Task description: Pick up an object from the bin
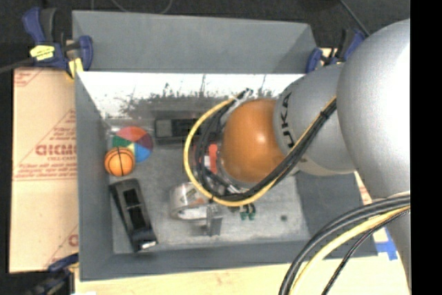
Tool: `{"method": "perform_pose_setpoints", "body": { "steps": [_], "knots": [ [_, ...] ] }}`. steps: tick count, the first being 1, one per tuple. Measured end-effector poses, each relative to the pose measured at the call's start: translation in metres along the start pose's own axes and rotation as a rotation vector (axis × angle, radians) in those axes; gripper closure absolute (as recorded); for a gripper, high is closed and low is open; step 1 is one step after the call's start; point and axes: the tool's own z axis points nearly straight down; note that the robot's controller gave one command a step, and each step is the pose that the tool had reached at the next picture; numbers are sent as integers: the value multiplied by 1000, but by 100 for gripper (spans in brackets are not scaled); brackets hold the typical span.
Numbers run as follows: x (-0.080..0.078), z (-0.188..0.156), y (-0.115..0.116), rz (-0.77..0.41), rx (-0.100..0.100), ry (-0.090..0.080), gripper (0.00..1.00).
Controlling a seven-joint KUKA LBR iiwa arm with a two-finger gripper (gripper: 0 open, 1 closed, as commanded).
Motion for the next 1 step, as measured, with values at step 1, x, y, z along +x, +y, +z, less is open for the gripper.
{"method": "perform_pose_setpoints", "body": {
  "steps": [1],
  "knots": [
    [-24, -118, -9, -5, -1, 39, 100]
  ]
}}
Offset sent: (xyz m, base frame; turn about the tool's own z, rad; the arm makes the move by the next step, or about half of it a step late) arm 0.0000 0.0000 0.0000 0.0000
